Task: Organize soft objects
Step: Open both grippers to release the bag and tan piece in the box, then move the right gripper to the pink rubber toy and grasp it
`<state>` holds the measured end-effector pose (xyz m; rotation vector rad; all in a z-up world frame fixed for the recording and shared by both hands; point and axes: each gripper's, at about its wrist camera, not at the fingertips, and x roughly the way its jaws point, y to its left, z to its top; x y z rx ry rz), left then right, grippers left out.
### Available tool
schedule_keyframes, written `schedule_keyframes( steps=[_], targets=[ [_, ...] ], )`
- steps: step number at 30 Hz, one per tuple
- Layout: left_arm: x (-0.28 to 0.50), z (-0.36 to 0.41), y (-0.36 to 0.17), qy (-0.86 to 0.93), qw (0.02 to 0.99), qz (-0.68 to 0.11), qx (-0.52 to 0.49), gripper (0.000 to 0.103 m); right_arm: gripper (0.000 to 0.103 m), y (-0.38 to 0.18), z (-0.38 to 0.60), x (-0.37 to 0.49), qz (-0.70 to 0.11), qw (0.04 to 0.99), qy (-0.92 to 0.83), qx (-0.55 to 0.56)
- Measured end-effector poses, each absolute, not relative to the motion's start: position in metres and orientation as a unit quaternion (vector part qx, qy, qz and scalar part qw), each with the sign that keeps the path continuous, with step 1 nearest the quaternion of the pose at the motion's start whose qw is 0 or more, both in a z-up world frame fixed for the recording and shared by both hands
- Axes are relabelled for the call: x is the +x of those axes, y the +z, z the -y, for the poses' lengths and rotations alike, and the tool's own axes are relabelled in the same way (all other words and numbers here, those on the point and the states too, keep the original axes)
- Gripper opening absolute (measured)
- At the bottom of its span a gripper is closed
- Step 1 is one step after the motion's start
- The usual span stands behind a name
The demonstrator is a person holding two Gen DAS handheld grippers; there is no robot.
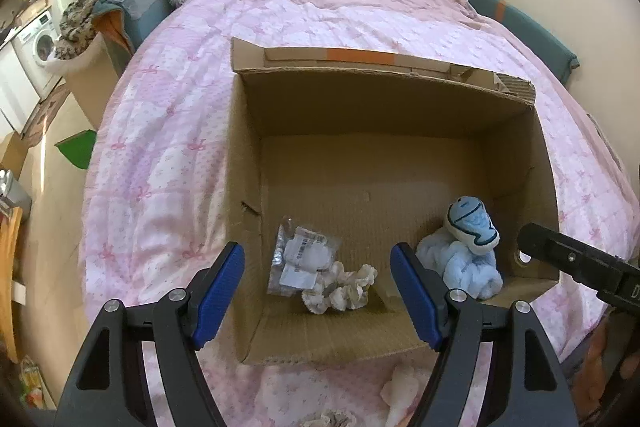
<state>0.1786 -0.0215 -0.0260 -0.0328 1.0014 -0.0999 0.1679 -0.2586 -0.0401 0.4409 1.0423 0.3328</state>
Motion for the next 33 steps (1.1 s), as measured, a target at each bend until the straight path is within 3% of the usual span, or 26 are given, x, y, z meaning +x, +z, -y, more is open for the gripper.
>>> schedule_keyframes(
  steps=[9,33],
  targets=[
    [0.151,0.011,-0.006,-0.039,0.879,-0.476,-0.017,0.073,0.075,-0.031,0.259,0.154,-0.493,0.831,0.156,0.206],
    [0.08,-0.007,-0.027,-0.023,0.849,-0.524,-0.065,0.073,0.075,-0.039,0.248,0.094,-0.524,0.814,0.158,0.195]
  ],
)
